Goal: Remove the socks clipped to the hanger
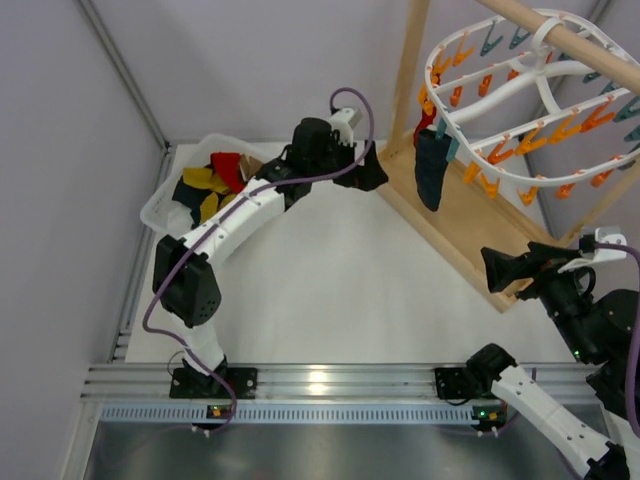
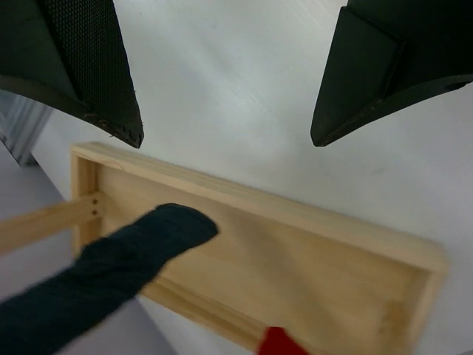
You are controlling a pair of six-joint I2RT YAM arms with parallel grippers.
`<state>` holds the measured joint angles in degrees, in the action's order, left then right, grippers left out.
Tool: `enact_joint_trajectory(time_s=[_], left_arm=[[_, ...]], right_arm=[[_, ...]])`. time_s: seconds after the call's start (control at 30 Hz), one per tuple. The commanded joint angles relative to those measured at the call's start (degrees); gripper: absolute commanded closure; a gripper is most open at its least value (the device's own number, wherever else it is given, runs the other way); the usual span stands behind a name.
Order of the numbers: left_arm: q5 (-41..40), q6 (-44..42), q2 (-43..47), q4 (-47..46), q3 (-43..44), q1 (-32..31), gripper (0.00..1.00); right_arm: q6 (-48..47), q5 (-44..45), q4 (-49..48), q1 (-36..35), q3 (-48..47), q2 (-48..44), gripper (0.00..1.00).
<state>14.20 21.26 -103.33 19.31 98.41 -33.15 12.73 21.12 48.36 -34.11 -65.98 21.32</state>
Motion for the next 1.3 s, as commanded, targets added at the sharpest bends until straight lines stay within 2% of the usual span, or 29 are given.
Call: enact_joint_trajectory(time_s=[0.0, 0.03, 0.17, 0.47, 0.57, 0.93, 1.07, 1.13, 1.2, 1.23, 1.27], left_arm=[[16.28, -4.73, 0.05, -17.86, -4.33, -2.97, 0.02], [18.65, -4.38, 0.32, -27.56, -5.85, -3.59, 0.02], [25.61, -3.32, -3.09, -41.51, -8.68, -4.47, 0.02], [29.31, -7.01, -16.98, -44.09, 2.13, -4.38, 0.02], [29.04, -6.84, -19.62, -45.85, 3.62, -4.30, 0.02], [34.93, -5.52, -33.68, -45.85, 19.97, -3.42, 0.02], [37.22, -3.24, -35.45, -45.85, 23.23, -3.33, 0.02], [37.31, -1.32, -35.19, -45.85, 23.58, -3.50, 0.16], [37.22, -0.61, -34.14, -46.82, 22.62, -3.94, 0.37], [36.44, 0.01, -33.61, -47.26, 21.92, -4.12, 0.61], [36.08, 0.19, -32.91, -47.78, 21.39, -4.29, 0.72]], right_arm=[[1.24, -4.15, -5.12, -0.78, 0.58, -1.54, 0.00], [1.33, -4.42, -4.86, -0.78, 0.76, -1.72, 0.01], [1.68, -6.35, -4.33, -0.78, 1.11, -1.90, 0.00], [1.86, -11.98, -6.26, -0.79, 1.72, -3.21, 0.00], [1.95, -13.38, -7.05, -0.78, 2.25, -4.18, 0.01], [-0.16, -17.25, -6.61, -0.78, 2.08, -3.48, 0.01], [-1.13, -17.61, -7.14, -0.78, 2.69, -3.57, 0.01], [-1.22, -17.26, -7.66, -0.87, 2.96, -3.57, 0.01], [-1.31, -17.08, -8.01, -0.78, 3.40, -3.48, 0.00], [-1.31, -17.26, -8.19, -0.78, 3.66, -3.48, 0.01], [-1.13, -17.26, -8.37, -0.78, 3.75, -3.48, 0.01]])
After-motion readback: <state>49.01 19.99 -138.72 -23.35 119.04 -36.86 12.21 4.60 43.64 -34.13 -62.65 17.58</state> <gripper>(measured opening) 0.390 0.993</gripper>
